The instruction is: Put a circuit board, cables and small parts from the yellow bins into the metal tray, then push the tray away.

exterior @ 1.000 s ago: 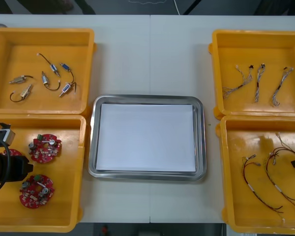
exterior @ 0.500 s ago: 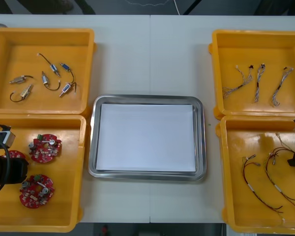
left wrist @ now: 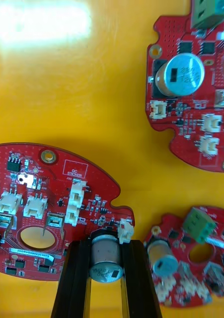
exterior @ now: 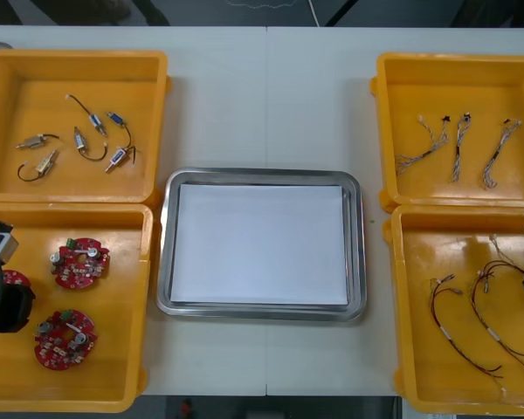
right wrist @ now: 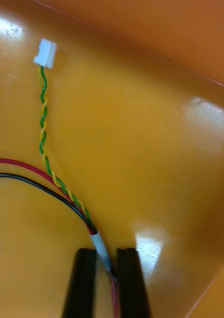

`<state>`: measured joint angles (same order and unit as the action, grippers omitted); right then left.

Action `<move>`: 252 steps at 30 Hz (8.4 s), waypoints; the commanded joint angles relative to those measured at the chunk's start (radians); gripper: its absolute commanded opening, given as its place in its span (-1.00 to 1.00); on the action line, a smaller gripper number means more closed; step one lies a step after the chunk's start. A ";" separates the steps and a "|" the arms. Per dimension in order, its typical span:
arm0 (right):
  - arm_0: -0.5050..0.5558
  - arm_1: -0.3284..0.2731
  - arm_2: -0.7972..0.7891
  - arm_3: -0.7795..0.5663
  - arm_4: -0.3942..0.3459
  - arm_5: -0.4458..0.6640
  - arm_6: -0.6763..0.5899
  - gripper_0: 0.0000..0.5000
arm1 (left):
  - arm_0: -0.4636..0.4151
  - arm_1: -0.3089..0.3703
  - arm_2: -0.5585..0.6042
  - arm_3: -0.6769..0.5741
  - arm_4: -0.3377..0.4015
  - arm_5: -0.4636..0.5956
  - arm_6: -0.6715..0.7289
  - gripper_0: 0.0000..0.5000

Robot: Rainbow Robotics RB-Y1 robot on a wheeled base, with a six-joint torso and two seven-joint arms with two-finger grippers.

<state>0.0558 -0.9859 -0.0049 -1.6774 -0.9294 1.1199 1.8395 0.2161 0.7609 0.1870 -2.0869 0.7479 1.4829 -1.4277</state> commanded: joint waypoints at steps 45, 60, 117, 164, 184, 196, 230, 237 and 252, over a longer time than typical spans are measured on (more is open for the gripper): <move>-0.070 -0.033 -0.503 -0.616 -0.200 0.799 -0.039 -1.00 | -0.791 -0.101 -0.627 -0.266 0.039 0.437 0.570 -1.00; -0.093 -0.033 -0.503 -0.729 -0.198 0.800 -0.046 -1.00 | -0.811 -0.169 -0.856 -0.148 -0.114 0.392 0.615 -1.00; -0.381 -0.051 -0.133 -0.806 -0.186 0.800 -0.049 -1.00 | -0.810 -0.201 -0.773 -0.174 -0.170 0.387 0.717 1.00; -0.895 0.438 0.760 -0.487 0.285 0.735 0.014 -1.00 | -1.028 0.011 -0.103 0.496 -0.154 0.437 0.148 1.00; -0.844 0.461 0.916 -0.294 0.320 0.521 0.033 -1.00 | -1.121 0.009 -0.052 0.778 -0.240 0.244 0.075 1.00; -0.798 0.461 0.965 -0.278 0.419 0.460 0.035 -1.00 | -1.121 0.014 -0.052 0.874 -0.231 0.172 -0.356 1.00; -0.772 0.466 0.980 -0.280 0.500 0.408 0.030 1.00 | -1.120 -0.049 -0.072 1.277 -0.071 -0.335 -1.278 1.00; -0.772 0.472 0.911 -0.351 0.489 0.500 0.029 1.00 | -1.120 -0.049 -0.161 1.335 -0.033 -0.423 -1.278 1.00; -0.792 0.472 0.646 -0.594 0.435 0.800 0.024 1.00 | -1.117 -0.018 -0.192 1.394 -0.064 -0.443 -1.278 1.00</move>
<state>-0.7223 -0.5339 0.7124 -2.2042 -0.4852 1.9121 1.8429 -0.8855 0.7166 0.0180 -0.7233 0.7040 1.0497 -2.6835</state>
